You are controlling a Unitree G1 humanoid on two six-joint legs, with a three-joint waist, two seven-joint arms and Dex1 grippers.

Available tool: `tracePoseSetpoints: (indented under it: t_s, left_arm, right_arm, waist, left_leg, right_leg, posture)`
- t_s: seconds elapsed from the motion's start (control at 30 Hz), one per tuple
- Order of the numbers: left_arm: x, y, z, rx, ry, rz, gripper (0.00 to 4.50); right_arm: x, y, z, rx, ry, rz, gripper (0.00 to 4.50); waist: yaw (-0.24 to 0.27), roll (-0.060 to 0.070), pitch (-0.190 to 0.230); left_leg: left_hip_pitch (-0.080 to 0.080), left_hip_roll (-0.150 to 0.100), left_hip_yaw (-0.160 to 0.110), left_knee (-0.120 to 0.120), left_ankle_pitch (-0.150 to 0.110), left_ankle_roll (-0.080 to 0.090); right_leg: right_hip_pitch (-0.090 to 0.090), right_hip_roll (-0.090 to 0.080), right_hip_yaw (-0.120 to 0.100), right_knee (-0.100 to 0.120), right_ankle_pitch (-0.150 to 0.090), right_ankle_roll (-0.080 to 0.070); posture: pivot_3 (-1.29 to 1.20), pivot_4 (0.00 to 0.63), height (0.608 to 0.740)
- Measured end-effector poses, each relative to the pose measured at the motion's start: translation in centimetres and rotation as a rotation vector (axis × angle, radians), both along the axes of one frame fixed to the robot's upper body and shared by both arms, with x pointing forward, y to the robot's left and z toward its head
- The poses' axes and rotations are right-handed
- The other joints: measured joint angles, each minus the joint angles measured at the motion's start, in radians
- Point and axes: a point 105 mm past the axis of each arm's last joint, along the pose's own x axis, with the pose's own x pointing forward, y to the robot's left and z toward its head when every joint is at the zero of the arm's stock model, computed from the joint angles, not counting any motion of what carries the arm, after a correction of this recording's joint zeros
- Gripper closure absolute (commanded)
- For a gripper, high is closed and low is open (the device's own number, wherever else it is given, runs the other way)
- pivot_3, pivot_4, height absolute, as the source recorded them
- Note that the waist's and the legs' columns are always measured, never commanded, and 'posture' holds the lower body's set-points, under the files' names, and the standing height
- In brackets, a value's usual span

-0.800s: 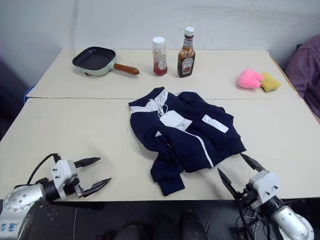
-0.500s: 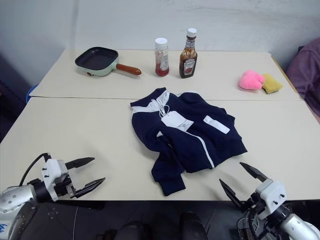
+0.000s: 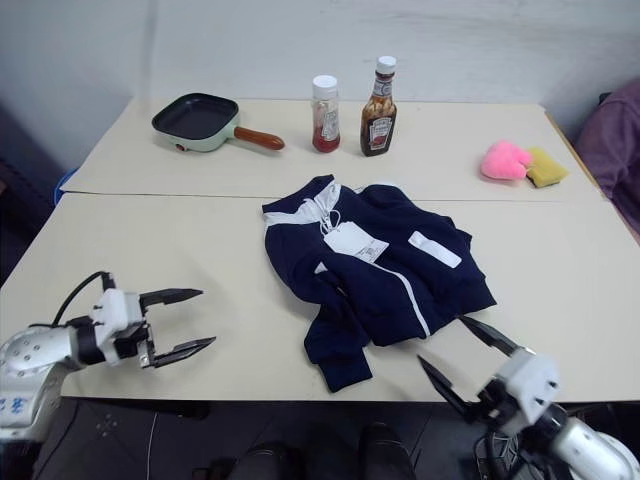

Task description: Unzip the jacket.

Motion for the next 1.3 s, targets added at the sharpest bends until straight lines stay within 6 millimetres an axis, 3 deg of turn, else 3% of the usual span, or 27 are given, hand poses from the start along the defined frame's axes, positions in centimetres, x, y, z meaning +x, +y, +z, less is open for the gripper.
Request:
tracePoseSetpoints:
  t_s: [0.3, 0.37, 0.5, 0.6, 0.67, 0.77, 0.9, 1.03, 1.17, 1.3]
  left_arm:
    - [7.4, -7.5, 1.1, 0.096, -0.139, -0.178, 0.0]
    - [9.2, -10.3, 1.6, 0.131, -0.192, -0.222, 0.0]
    - [11.3, -12.3, 1.3, 0.213, -0.253, -0.217, 0.0]
    - [12.1, -12.6, 0.7, 0.263, -0.256, -0.209, 0.62]
    - [12.1, -12.5, 0.2, 0.295, -0.249, -0.228, 1.27]
    - [11.3, -12.5, -0.7, 0.329, -0.19, -0.304, 2.22]
    - [9.4, -12.1, -2.2, 0.296, -0.05, -0.411, 3.49]
    - [5.8, -12.0, -3.5, 0.211, 0.054, -0.512, 4.48]
    - [1.3, -11.7, -4.3, 0.152, 0.189, -0.556, 4.48]
    - [-2.9, -10.7, -4.9, 0.135, 0.349, -0.56, 4.48]
  right_arm:
    - [4.3, 2.6, -2.3, -0.033, 0.207, -0.092, 0.03]
    - [4.5, 3.4, -3.8, -0.054, 0.274, -0.085, 0.61]
    - [4.6, 3.5, -4.7, -0.084, 0.288, -0.124, 1.96]
    - [4.2, 3.0, -5.3, -0.13, 0.292, -0.141, 2.97]
    - [3.7, 2.6, -5.6, -0.144, 0.294, -0.146, 3.66]
    - [2.8, 0.8, -5.8, -0.21, 0.3, -0.154, 4.5]
    - [2.9, -2.4, -5.3, -0.282, 0.3, -0.197, 4.5]
    - [3.6, -5.9, -4.4, -0.364, 0.296, -0.216, 4.5]
    - [4.4, -7.9, -3.1, -0.431, 0.263, -0.181, 4.5]
    - [3.5, -7.6, -3.2, -0.496, 0.286, 0.009, 4.5]
  waist:
    - [0.03, -0.003, 0.0]
    - [0.038, -0.003, 0.0]
    - [0.033, -0.003, 0.0]
    - [0.027, -0.003, 0.0]
    - [0.027, -0.004, 0.0]
    - [0.028, -0.004, 0.0]
    - [0.026, -0.004, -0.002]
    - [0.023, -0.001, -0.004]
    - [0.019, 0.0, -0.004]
    - [0.022, 0.002, -0.003]
  left_leg:
    - [-0.005, -0.006, 0.001, 0.004, 0.001, 0.004]
    - [-0.008, -0.006, 0.001, 0.008, 0.0, 0.007]
    - [-0.011, -0.007, 0.001, 0.011, -0.003, 0.011]
    - [-0.016, -0.006, 0.0, 0.015, -0.004, 0.013]
    - [-0.018, -0.006, 0.0, 0.016, -0.004, 0.013]
    - [-0.017, -0.007, 0.0, 0.017, -0.004, 0.014]
    - [-0.016, -0.006, -0.003, 0.018, -0.004, 0.015]
    - [-0.016, -0.007, -0.005, 0.017, -0.005, 0.016]
    - [-0.016, -0.005, -0.007, 0.017, -0.005, 0.015]
    - [-0.016, -0.005, -0.008, 0.017, -0.005, 0.014]
  right_leg:
    - [-0.001, 0.006, -0.011, 0.0, 0.001, 0.003]
    - [-0.001, 0.006, -0.011, -0.001, 0.003, 0.005]
    - [-0.001, 0.006, -0.011, -0.001, 0.005, 0.009]
    - [-0.003, 0.006, -0.013, -0.001, 0.005, 0.01]
    - [-0.003, 0.006, -0.015, -0.002, 0.006, 0.011]
    - [-0.001, 0.005, -0.016, -0.002, 0.006, 0.012]
    - [0.002, 0.005, -0.017, -0.009, 0.007, 0.013]
    - [0.002, 0.004, -0.017, -0.007, 0.007, 0.013]
    - [0.003, 0.004, -0.018, -0.008, 0.007, 0.013]
    - [0.003, 0.003, -0.017, -0.01, 0.007, 0.013]
  posture:
    - [0.0, 0.15, 0.74]
    - [0.0, 0.15, 0.74]
    - [0.0, 0.15, 0.74]
    - [0.0, 0.15, 0.74]
    - [0.0, 0.15, 0.74]
    - [0.0, 0.15, 0.74]
    - [0.0, 0.15, 0.74]
    - [0.0, 0.15, 0.74]
    - [0.0, 0.15, 0.74]
    - [0.0, 0.15, 0.74]
